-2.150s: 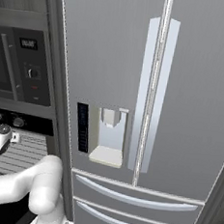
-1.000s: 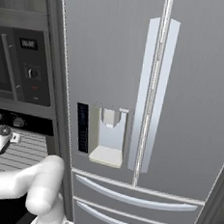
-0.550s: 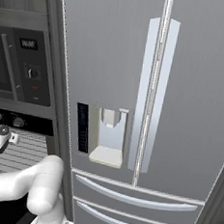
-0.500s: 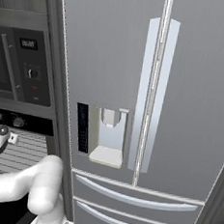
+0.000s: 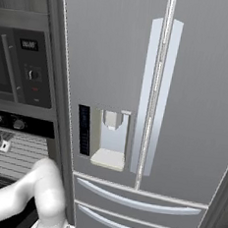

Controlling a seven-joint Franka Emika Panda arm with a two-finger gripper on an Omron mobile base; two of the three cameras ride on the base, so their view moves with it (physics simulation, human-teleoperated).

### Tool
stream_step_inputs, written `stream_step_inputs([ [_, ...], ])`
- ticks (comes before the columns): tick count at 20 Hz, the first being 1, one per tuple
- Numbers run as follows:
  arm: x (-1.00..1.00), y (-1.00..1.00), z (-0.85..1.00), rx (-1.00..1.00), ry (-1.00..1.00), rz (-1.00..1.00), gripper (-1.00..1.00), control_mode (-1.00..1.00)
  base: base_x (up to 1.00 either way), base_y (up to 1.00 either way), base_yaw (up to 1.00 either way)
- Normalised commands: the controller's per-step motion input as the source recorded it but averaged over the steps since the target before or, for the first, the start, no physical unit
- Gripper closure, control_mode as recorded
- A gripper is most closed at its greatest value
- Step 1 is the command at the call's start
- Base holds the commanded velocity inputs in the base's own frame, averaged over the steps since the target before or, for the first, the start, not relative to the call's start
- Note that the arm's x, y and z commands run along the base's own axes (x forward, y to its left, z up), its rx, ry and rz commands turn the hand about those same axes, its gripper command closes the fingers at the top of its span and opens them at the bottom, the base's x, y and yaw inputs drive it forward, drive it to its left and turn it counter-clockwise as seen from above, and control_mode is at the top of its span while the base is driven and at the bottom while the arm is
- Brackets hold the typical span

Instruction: Take the fish from the oven and place it on the plate on the counter.

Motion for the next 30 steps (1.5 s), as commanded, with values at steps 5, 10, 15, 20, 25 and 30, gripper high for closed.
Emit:
stream_step_inputs([
  [5, -0.9, -0.28, 0.74, 0.03, 0.0, -0.03, 1.0, -1.0, 0.0, 0.0, 0.0],
  [10, -0.61, -0.07, 1.0, -0.01, 0.0, -0.01, 1.0, -1.0, 0.0, 0.0, 0.0],
  [15, -0.23, -0.04, 1.0, -0.07, 0.0, -0.02, 1.0, -1.0, 0.0, 0.0, 0.0],
  [20, -0.15, -0.18, 1.0, -0.13, 0.0, -0.08, 1.0, -1.0, 0.0, 0.0, 0.0],
  [25, -0.16, -0.43, 0.8, -0.08, 0.0, -0.14, 1.0, -1.0, 0.0, 0.0, 0.0],
  [30, -0.17, -0.53, 0.68, -0.02, 0.0, -0.12, 1.0, -1.0, 0.0, 0.0, 0.0],
])
